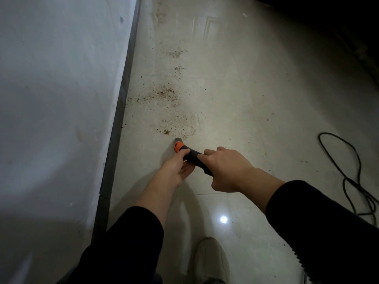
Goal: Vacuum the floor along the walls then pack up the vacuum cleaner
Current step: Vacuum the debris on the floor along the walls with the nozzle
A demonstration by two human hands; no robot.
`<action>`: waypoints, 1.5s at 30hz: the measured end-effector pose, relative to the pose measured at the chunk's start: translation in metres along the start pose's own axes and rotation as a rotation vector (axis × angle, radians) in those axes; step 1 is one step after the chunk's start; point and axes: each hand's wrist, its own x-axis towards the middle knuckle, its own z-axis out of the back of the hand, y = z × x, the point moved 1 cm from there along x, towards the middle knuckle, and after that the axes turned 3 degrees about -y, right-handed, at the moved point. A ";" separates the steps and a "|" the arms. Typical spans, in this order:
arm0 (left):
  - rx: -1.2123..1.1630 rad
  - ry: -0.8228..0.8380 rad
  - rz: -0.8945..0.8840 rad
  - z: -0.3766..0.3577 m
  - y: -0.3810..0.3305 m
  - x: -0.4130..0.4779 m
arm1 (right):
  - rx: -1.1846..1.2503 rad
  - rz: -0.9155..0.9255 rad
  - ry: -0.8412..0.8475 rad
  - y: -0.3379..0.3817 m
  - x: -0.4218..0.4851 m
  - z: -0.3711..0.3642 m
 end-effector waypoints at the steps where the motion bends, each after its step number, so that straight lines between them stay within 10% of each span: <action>1: 0.000 0.013 0.004 -0.002 0.001 0.000 | 0.003 -0.009 0.004 -0.001 -0.001 -0.001; 45: -0.063 0.141 0.005 -0.084 0.016 0.053 | -0.016 -0.224 0.015 -0.065 0.000 -0.022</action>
